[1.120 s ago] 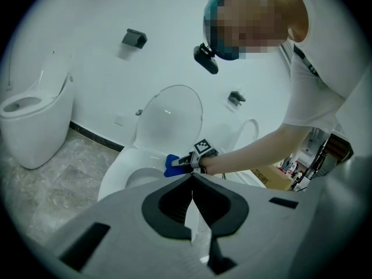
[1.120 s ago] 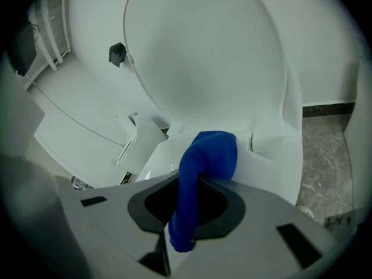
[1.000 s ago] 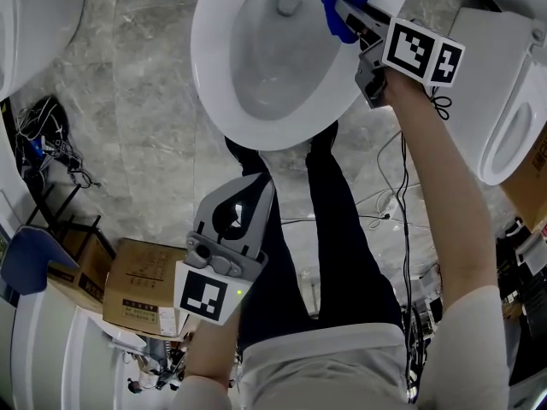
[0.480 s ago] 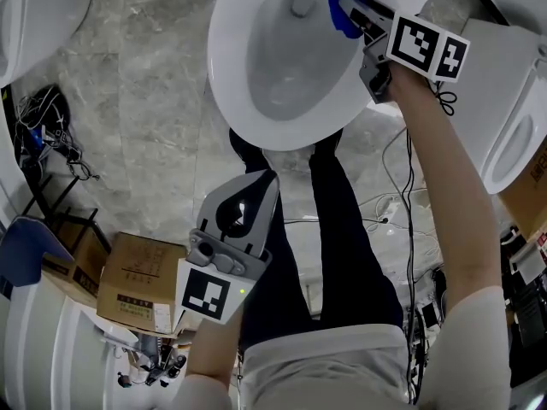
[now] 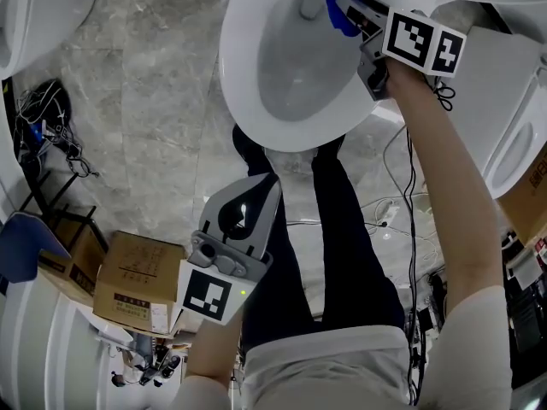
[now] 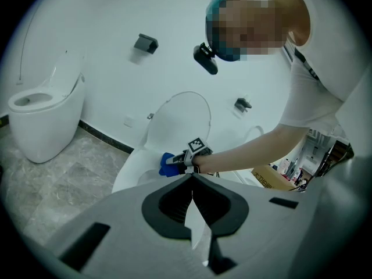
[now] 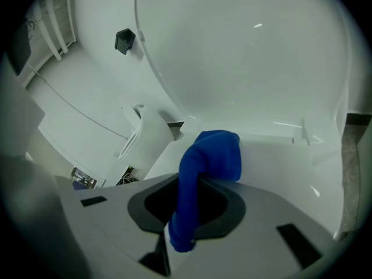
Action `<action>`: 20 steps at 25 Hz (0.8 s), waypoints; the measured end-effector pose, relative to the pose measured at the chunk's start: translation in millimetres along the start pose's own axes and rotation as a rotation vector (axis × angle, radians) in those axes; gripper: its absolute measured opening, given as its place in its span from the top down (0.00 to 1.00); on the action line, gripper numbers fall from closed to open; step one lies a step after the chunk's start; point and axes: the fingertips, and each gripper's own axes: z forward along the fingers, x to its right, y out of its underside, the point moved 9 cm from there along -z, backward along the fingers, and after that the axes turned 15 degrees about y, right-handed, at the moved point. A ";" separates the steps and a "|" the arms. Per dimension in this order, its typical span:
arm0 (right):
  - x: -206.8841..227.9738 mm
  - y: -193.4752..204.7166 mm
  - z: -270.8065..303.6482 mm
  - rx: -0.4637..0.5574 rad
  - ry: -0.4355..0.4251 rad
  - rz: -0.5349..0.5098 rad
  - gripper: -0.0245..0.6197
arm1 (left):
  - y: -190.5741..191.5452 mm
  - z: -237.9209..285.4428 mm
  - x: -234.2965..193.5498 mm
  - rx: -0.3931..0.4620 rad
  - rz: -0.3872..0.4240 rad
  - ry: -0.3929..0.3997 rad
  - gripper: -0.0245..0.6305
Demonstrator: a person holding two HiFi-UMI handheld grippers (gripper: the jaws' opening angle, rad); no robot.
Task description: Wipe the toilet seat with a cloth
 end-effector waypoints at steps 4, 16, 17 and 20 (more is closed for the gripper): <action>-1.3 -1.1 -1.1 -0.004 -0.012 -0.013 0.88 | 0.0 4.0 7.1 -0.011 0.026 -0.006 0.95; -9.6 -6.8 -8.2 -0.007 -0.040 -0.020 0.88 | -2.8 7.4 22.8 0.007 0.037 -0.013 0.95; -9.0 -6.5 -7.6 -0.008 -0.040 -0.019 0.88 | -2.3 7.5 22.3 0.007 0.037 -0.015 0.95; -6.9 -5.5 -4.9 -0.014 -0.038 -0.022 0.88 | -1.5 8.6 19.4 0.008 0.036 -0.021 0.95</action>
